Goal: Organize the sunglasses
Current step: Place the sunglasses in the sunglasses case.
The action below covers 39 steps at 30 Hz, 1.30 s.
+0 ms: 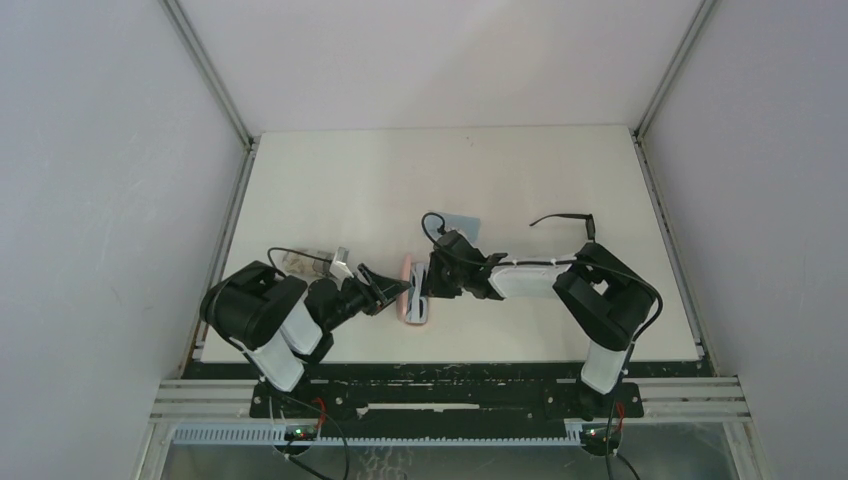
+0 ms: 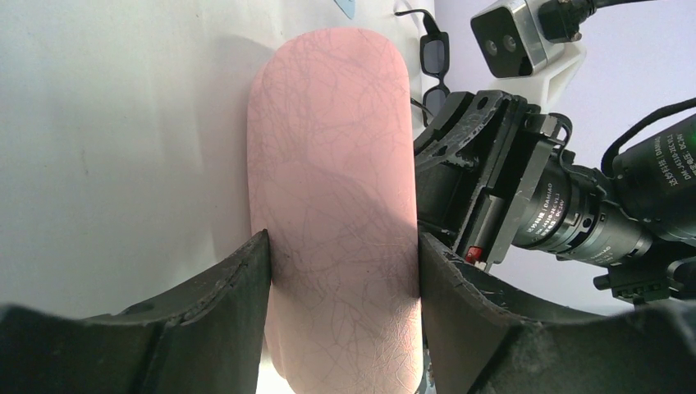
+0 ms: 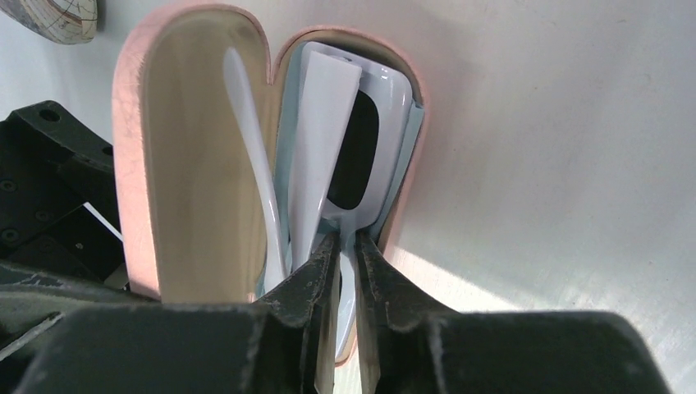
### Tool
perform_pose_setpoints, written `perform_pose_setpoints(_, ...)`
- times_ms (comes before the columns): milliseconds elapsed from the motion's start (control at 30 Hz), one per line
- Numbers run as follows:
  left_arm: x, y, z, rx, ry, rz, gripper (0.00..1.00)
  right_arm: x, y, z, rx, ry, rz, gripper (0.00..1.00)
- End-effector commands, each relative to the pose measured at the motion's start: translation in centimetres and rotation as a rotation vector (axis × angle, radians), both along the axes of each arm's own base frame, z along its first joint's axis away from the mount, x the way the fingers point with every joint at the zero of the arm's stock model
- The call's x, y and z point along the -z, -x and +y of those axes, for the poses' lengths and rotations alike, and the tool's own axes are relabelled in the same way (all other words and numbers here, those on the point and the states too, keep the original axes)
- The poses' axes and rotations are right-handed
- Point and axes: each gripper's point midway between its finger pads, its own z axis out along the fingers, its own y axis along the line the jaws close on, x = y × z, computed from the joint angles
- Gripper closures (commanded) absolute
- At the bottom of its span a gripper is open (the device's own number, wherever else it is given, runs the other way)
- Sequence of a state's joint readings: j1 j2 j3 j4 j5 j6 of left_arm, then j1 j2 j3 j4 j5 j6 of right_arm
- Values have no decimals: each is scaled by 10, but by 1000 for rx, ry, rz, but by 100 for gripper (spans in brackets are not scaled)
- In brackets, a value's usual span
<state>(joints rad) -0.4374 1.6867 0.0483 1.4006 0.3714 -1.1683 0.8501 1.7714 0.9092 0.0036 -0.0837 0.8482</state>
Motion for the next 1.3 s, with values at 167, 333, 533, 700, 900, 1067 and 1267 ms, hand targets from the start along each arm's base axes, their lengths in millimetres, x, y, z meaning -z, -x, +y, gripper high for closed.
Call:
perform_pose_setpoints(167, -18, -5, -6, 17, 40, -67, 93, 3, -5, 13, -29, 15, -10, 90)
perform_pose_setpoints(333, -13, -4, -4, 10, 28, -55, 93, 4, -5, 8, -21, 38, -13, 91)
perform_pose_setpoints(533, -12, -4, -1, -4, 21, -56, 94, -22, -9, 4, -13, 3, -74, 86)
perform_pose_setpoints(700, -10, -3, 0, -8, 16, -52, 95, -39, -9, -4, -2, -6, -106, 80)
perform_pose_setpoints(900, -12, -4, -1, -9, 19, -57, 95, -48, -6, -16, 14, -8, -138, 85)
perform_pose_setpoints(1067, -13, -4, -1, -9, 23, -57, 95, -68, 2, -4, -37, -143, -185, 97)
perform_pose_setpoints(1267, -13, -5, -1, -7, 24, -57, 96, -79, 11, 28, -149, -329, -147, 100)
